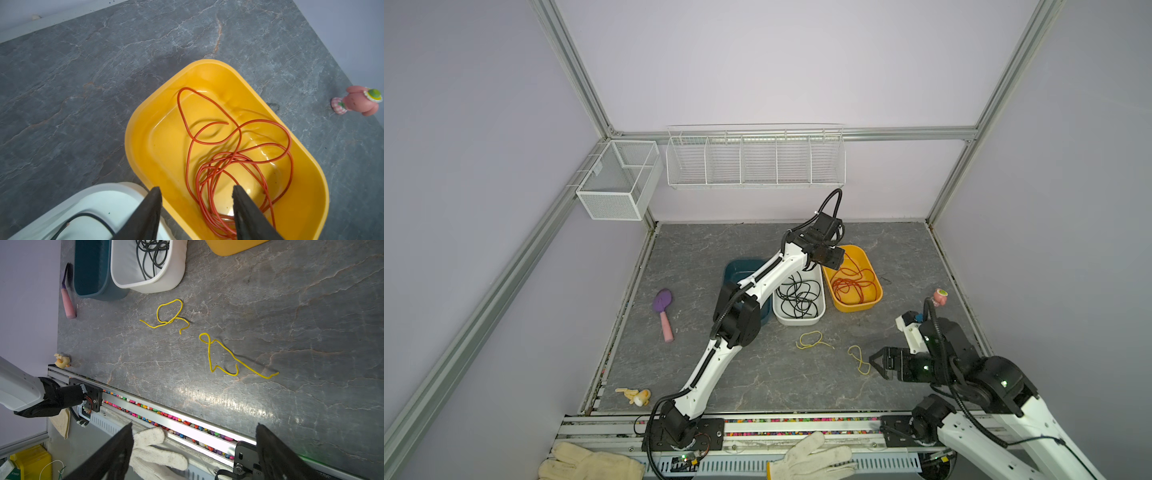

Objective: Untangle the cables
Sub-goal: 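Lower the red wire into the yellow tub and open the left gripper, then withdraw the left gripper from the tubs back toward the robot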

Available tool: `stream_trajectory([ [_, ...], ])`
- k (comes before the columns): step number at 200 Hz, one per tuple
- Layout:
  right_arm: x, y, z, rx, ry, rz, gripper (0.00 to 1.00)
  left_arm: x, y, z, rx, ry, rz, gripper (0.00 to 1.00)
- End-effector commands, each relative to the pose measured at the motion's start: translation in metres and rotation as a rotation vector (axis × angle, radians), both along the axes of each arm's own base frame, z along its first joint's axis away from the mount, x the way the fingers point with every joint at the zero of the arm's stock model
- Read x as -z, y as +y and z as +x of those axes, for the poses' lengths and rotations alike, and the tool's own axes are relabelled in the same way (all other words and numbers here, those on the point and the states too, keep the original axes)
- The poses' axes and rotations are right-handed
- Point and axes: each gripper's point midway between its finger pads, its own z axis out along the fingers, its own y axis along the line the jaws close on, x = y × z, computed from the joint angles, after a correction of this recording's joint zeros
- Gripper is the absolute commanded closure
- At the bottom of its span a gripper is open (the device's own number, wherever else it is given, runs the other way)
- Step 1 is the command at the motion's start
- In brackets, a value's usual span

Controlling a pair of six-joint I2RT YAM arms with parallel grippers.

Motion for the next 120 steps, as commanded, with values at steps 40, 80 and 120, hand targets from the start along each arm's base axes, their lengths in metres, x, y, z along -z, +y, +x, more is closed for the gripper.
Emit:
stream_trajectory([
  [40, 0.011, 0.000, -0.004, -0.008, 0.037, -0.014, 0.07, -0.070, 0.041, -0.004, 0.009, -0.134, 0.098, 0.31],
  [80, 0.015, 0.002, -0.003, -0.011, 0.055, -0.022, 0.07, -0.088, 0.070, -0.018, -0.005, -0.171, 0.167, 0.19],
  [120, 0.020, 0.004, -0.003, -0.011, 0.064, -0.018, 0.07, -0.104, 0.100, -0.046, -0.041, -0.119, 0.200, 0.01],
])
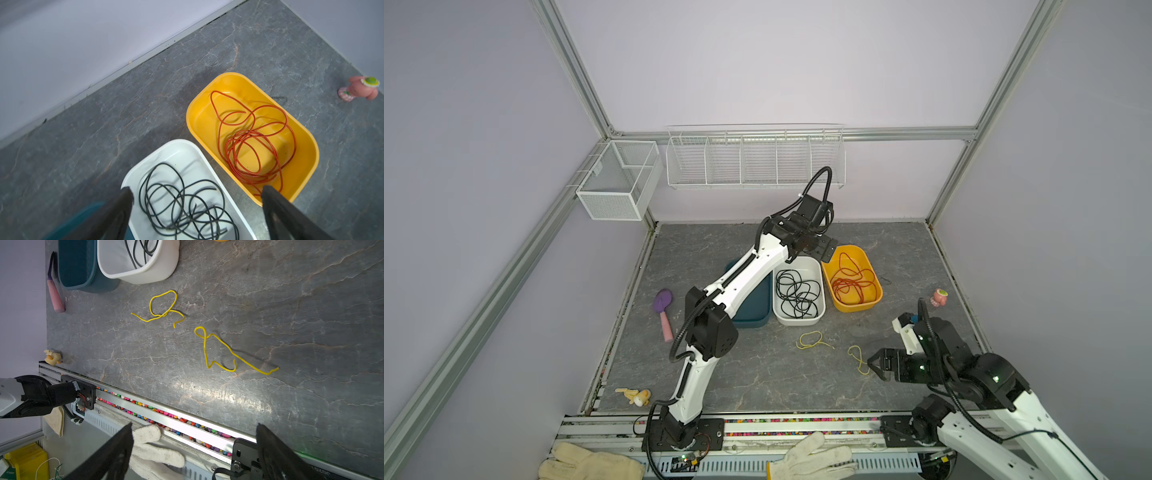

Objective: Untangle the cables
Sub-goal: 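Withdraw the left gripper from the tubs back toward the robot, then lower the open right gripper onto the nearer loose yellow wire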

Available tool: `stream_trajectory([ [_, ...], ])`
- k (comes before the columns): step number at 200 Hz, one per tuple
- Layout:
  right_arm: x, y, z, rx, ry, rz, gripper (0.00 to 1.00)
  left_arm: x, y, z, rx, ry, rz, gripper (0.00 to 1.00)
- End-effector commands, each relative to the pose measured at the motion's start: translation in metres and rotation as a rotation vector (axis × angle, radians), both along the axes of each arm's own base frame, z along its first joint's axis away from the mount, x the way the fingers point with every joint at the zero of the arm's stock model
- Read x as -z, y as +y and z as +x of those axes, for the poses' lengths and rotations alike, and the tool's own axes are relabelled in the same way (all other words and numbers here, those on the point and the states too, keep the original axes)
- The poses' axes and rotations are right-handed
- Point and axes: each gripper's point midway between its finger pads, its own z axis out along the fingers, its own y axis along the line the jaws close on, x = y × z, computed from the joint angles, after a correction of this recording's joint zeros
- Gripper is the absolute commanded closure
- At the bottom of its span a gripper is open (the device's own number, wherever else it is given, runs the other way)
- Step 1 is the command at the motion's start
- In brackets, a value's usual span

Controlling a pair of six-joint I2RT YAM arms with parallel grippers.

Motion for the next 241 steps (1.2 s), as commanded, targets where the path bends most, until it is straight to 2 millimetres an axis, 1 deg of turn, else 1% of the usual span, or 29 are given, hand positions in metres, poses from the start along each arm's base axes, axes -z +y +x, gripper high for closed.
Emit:
stream_trajectory([
  [1, 0.008, 0.003, -0.001, -0.004, 0.021, 0.005, 0.07, 0.007, 0.026, -0.021, -0.025, 0.072, 0.080, 0.01],
  [20, 0.010, 0.002, -0.002, -0.002, 0.022, 0.001, 0.06, 0.009, 0.045, -0.042, -0.053, 0.120, 0.118, 0.01],
  [33, 0.011, 0.002, -0.001, -0.002, 0.019, -0.001, 0.07, 0.010, 0.059, -0.057, -0.066, 0.112, 0.159, 0.01],
  [67, 0.015, 0.004, 0.002, -0.005, 0.027, -0.009, 0.07, 0.027, 0.098, -0.096, -0.110, 0.069, 0.283, 0.01],
  [83, 0.016, 0.006, 0.003, -0.009, 0.029, -0.012, 0.07, 0.035, 0.121, -0.110, -0.137, 0.049, 0.329, 0.01],
  [87, 0.017, 0.007, 0.004, -0.010, 0.029, -0.011, 0.07, 0.033, 0.125, -0.112, -0.145, 0.038, 0.330, 0.01],
  [90, 0.017, 0.007, 0.005, -0.011, 0.028, -0.011, 0.07, 0.039, 0.131, -0.116, -0.149, 0.040, 0.346, 0.01],
  [95, 0.018, 0.008, 0.005, -0.010, 0.032, -0.013, 0.08, 0.041, 0.138, -0.119, -0.157, 0.034, 0.356, 0.01],
  [97, 0.019, 0.008, 0.006, -0.012, 0.031, -0.012, 0.08, 0.038, 0.140, -0.120, -0.161, 0.026, 0.351, 0.01],
  [112, 0.023, 0.011, 0.008, -0.014, 0.039, -0.019, 0.09, 0.041, 0.162, -0.130, -0.193, -0.005, 0.359, 0.01],
  [126, 0.026, 0.013, 0.011, -0.021, 0.045, -0.027, 0.10, 0.043, 0.178, -0.140, -0.206, -0.032, 0.337, 0.01],
  [128, 0.027, 0.014, 0.011, -0.020, 0.046, -0.028, 0.10, 0.039, 0.178, -0.141, -0.209, -0.044, 0.322, 0.01],
  [129, 0.027, 0.014, 0.012, -0.020, 0.045, -0.028, 0.10, 0.042, 0.181, -0.142, -0.210, -0.042, 0.326, 0.01],
  [132, 0.029, 0.014, 0.012, -0.020, 0.048, -0.032, 0.10, 0.038, 0.182, -0.143, -0.214, -0.052, 0.307, 0.01],
  [135, 0.030, 0.015, 0.013, -0.021, 0.049, -0.034, 0.10, 0.041, 0.185, -0.146, -0.216, -0.056, 0.304, 0.01],
  [136, 0.030, 0.015, 0.013, -0.021, 0.049, -0.034, 0.10, 0.038, 0.185, -0.145, -0.216, -0.064, 0.293, 0.01],
  [138, 0.030, 0.015, 0.013, -0.022, 0.051, -0.035, 0.11, 0.040, 0.187, -0.148, -0.215, -0.065, 0.290, 0.01],
  [140, 0.031, 0.015, 0.013, -0.023, 0.053, -0.038, 0.11, 0.036, 0.188, -0.148, -0.213, -0.076, 0.276, 0.01],
  [144, 0.034, 0.015, 0.013, -0.024, 0.063, -0.047, 0.11, 0.036, 0.189, -0.150, -0.202, -0.089, 0.263, 0.01],
  [149, 0.034, 0.019, 0.018, -0.023, 0.045, -0.038, 0.12, 0.034, 0.192, -0.153, -0.199, -0.107, 0.235, 0.01],
  [169, 0.042, 0.023, 0.025, -0.032, 0.050, -0.059, 0.15, 0.026, 0.196, -0.162, -0.179, -0.182, 0.119, 0.01],
  [177, 0.045, 0.023, 0.029, -0.031, 0.049, -0.074, 0.16, 0.027, 0.198, -0.166, -0.168, -0.203, 0.087, 0.01],
  [178, 0.045, 0.023, 0.029, -0.031, 0.047, -0.076, 0.16, 0.029, 0.199, -0.167, -0.166, -0.201, 0.087, 0.01],
  [181, 0.046, 0.023, 0.031, -0.031, 0.045, -0.082, 0.17, 0.026, 0.199, -0.168, -0.159, -0.212, 0.074, 0.01],
  [182, 0.047, 0.023, 0.031, -0.030, 0.044, -0.084, 0.17, 0.030, 0.200, -0.169, -0.159, -0.210, 0.077, 0.01],
  [183, 0.047, 0.023, 0.032, -0.031, 0.044, -0.085, 0.17, 0.027, 0.200, -0.169, -0.157, -0.217, 0.071, 0.01],
  [190, 0.050, 0.023, 0.035, -0.027, 0.039, -0.098, 0.19, 0.028, 0.202, -0.171, -0.149, -0.230, 0.061, 0.01],
  [228, 0.064, 0.029, 0.047, -0.041, 0.053, -0.133, 0.40, 0.041, 0.221, -0.182, -0.141, -0.236, 0.106, 0.01],
  [241, 0.068, 0.030, 0.051, -0.043, 0.055, -0.147, 0.45, 0.045, 0.223, -0.186, -0.136, -0.230, 0.107, 0.01],
])
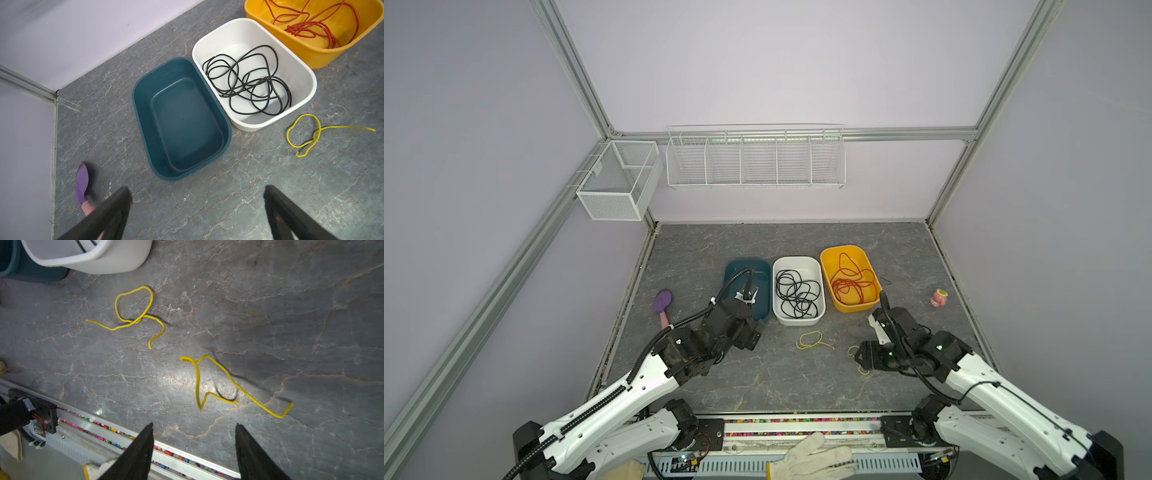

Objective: Untangle the cables
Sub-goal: 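Lower the open right gripper onto the nearer loose yellow wire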

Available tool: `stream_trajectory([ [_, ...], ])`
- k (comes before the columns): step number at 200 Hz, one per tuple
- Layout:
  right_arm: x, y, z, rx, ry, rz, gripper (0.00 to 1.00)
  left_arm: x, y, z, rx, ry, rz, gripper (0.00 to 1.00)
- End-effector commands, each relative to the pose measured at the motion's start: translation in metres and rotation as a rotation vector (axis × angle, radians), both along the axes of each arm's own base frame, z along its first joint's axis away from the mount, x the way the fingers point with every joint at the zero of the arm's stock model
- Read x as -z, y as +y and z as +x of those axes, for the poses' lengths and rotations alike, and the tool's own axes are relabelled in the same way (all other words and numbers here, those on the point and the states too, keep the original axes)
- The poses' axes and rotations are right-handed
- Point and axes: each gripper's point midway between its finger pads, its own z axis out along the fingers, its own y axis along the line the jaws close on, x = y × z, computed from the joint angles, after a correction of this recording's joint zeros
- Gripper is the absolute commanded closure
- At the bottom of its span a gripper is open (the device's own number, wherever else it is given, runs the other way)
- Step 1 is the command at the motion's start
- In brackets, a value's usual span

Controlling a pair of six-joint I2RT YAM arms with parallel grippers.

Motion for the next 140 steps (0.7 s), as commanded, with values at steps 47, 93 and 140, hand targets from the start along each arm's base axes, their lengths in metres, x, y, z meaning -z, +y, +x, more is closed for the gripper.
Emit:
stream_trajectory([
  [47, 0.020, 0.008, 0.020, -0.020, -0.006, -0.059, 0.55, 0.006, -0.002, -0.010, 0.060, -0.040, -0.070, 0.01],
  [93, 0.033, 0.011, 0.015, -0.031, 0.053, -0.076, 0.63, 0.016, -0.010, -0.018, 0.139, -0.034, -0.083, 0.01],
  [140, 0.040, 0.013, 0.010, -0.045, 0.085, -0.089, 0.78, 0.020, -0.009, -0.019, 0.139, -0.027, -0.074, 0.01],
])
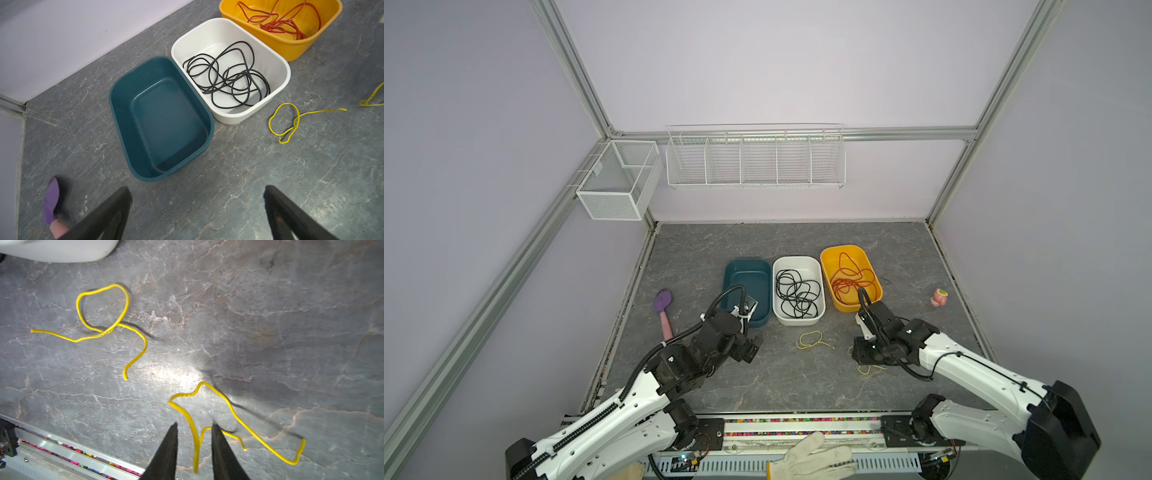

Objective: Untangle the cables
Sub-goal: 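Lower the open right gripper onto the nearer loose yellow wire, then close the right gripper on the yellow wire and lift it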

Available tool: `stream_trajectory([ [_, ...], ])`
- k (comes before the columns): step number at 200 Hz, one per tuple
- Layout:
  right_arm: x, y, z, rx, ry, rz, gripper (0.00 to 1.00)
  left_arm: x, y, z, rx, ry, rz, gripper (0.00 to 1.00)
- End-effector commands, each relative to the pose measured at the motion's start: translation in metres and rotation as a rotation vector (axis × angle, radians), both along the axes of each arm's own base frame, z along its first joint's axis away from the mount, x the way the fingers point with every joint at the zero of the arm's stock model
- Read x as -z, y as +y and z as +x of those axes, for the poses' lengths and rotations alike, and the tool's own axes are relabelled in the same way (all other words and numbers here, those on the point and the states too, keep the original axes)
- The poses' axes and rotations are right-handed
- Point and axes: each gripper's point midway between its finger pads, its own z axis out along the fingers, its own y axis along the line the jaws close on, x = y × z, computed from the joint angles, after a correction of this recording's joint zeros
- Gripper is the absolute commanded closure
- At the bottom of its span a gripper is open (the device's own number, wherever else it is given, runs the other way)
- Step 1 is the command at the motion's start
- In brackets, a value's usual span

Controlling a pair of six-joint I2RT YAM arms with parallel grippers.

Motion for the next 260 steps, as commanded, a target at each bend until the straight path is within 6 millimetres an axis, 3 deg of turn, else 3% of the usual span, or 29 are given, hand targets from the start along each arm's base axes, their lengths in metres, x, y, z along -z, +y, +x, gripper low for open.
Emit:
stream_trajectory([
  [1, 0.005, 0.001, -0.005, -0.009, 0.020, -0.004, 0.79, -0.001, -0.003, -0.002, 0.028, -0.015, -0.004, 0.01],
  [59, -0.004, 0.008, -0.003, -0.023, 0.004, 0.016, 0.93, -0.004, 0.004, 0.004, -0.015, -0.045, 0.020, 0.01],
  [125, -0.054, 0.034, 0.009, -0.071, -0.079, 0.082, 0.93, -0.049, 0.047, 0.009, -0.185, -0.248, -0.070, 0.01],
  [176, -0.098, 0.084, 0.028, -0.157, -0.140, 0.147, 0.93, -0.064, 0.063, 0.010, -0.251, -0.322, -0.103, 0.01],
  [260, -0.135, 0.186, 0.074, -0.273, -0.169, 0.234, 0.93, -0.062, 0.062, 0.012, -0.255, -0.317, -0.100, 0.01],
])
